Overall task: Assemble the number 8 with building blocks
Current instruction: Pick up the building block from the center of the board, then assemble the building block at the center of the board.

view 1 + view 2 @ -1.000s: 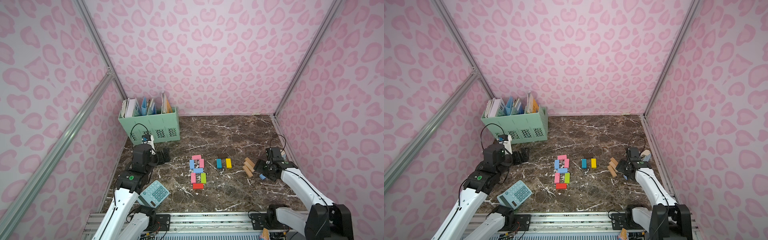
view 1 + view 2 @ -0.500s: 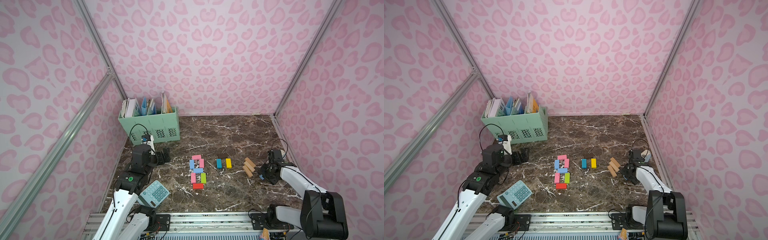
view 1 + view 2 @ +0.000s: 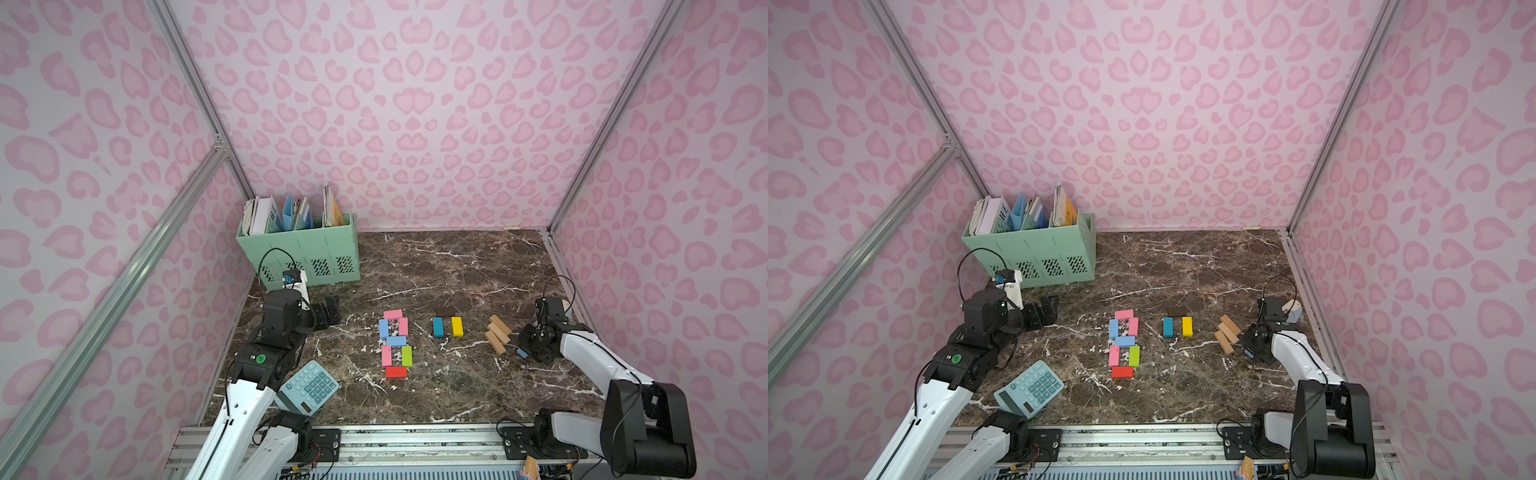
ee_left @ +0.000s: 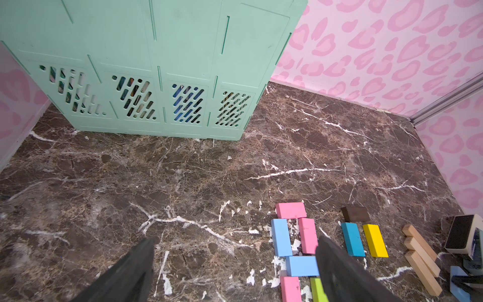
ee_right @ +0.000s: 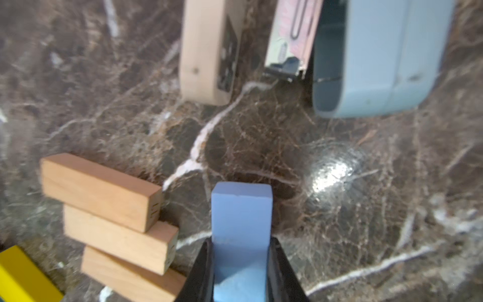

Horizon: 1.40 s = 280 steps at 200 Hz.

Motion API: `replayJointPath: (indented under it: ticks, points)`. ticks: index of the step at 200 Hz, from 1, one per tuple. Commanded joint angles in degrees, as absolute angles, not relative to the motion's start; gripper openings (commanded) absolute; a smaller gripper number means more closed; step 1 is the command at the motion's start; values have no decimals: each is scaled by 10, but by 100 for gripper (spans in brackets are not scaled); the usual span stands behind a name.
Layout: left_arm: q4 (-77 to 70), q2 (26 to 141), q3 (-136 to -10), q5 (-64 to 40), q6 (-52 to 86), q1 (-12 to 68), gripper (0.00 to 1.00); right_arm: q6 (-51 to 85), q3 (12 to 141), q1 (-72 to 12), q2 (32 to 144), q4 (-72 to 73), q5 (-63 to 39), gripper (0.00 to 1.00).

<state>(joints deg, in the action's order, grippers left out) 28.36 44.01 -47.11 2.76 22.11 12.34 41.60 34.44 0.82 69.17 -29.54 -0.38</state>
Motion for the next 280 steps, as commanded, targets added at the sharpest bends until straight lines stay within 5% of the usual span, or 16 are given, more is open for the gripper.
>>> replayJointPath:
  ticks: [1,45,129,219,243,280]
  points:
    - [278,440,-476,30,215,123,98,373,359,-18,641,-299,-33,6]
    - [278,443,-476,29,214,123,99,275,422,-177,605,-305,-45,5]
    - [279,443,-475,31,214,123,99,239,456,-438,779,-315,17,7]
    - [279,444,-476,31,214,124,99,245,463,-490,886,-273,57,14]
    - [279,445,-475,30,214,123,98,245,472,-500,907,-277,73,21]
    - [279,446,-476,30,214,123,98,260,485,-510,915,-304,101,44]
